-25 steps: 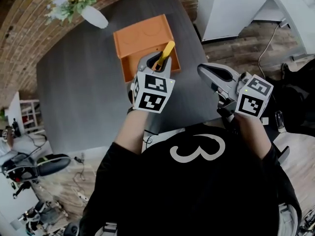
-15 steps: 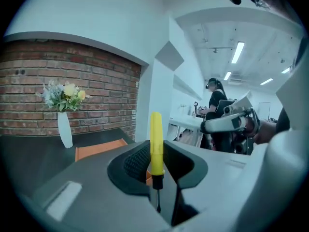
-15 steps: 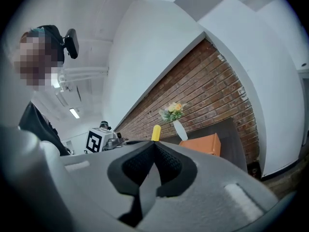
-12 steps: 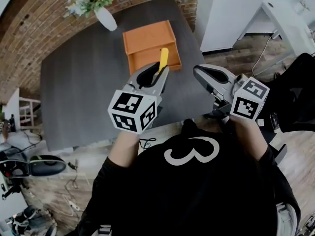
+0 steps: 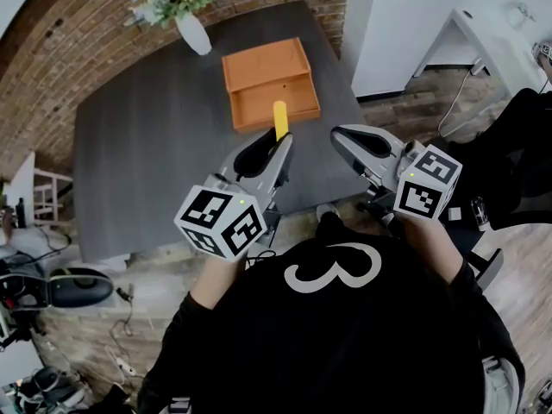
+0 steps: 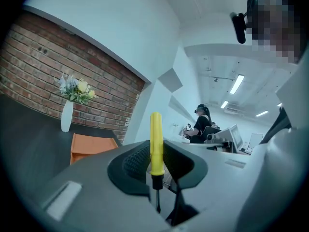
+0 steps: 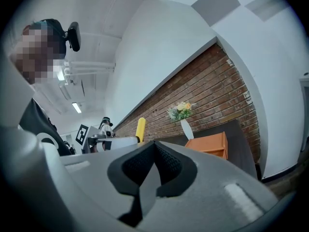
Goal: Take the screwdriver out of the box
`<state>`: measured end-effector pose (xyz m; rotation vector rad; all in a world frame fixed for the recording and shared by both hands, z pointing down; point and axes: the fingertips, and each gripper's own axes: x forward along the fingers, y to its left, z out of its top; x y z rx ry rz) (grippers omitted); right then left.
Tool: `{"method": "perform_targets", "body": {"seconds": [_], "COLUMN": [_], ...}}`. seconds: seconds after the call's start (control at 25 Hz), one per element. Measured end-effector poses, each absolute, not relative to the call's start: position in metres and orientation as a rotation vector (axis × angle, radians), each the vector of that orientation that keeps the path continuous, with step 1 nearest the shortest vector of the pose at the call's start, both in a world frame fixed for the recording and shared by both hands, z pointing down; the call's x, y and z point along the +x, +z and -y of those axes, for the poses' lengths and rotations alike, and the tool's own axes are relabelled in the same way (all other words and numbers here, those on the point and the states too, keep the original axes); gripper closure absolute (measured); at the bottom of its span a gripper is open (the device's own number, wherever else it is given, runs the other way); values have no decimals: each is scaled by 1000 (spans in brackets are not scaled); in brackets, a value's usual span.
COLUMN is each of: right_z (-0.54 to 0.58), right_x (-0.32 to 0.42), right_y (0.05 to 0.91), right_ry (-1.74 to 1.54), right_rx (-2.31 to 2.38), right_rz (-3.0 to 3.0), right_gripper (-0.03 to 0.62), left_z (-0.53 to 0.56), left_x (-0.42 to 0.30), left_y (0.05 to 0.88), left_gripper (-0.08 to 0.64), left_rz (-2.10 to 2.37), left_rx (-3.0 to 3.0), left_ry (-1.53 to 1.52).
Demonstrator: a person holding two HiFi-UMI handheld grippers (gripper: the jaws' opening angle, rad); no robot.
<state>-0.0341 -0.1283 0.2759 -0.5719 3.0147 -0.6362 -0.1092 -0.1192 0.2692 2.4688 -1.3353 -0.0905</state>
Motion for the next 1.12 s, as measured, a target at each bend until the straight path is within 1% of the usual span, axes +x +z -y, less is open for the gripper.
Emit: {"method": "perform_targets", "body": {"seconds": [1.12], "right_z": [118], "right_x": [-23], "right_y": [294], "right_ry": [-664], "right_rx": [-590], "right_rz": [-3010], "right_gripper": [592], "left_z": [111], "left_x": [-95], "left_y": [283], "left_gripper": [457], "left_rz": [1296], "left_rx": [2465], "left_ry": [-94]}}
